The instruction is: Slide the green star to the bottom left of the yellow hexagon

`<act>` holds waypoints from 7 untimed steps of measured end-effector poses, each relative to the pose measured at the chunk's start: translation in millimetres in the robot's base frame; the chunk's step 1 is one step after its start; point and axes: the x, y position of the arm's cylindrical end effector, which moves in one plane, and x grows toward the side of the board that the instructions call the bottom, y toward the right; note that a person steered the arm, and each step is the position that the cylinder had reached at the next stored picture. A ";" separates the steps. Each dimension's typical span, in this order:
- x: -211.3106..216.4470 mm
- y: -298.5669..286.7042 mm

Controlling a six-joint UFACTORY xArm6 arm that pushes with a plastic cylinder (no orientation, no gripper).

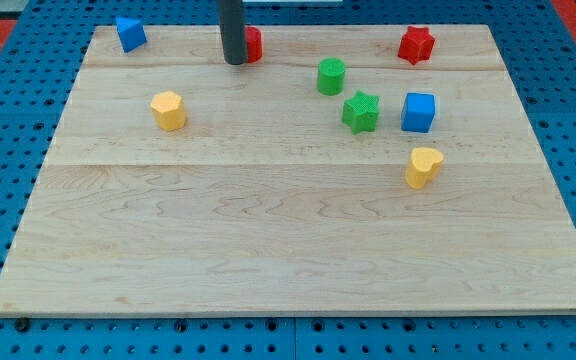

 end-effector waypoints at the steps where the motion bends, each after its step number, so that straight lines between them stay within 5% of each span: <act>1: 10.4 27.9; 4: 17.6 176.2; 5: 67.6 190.7; 7: 143.7 131.4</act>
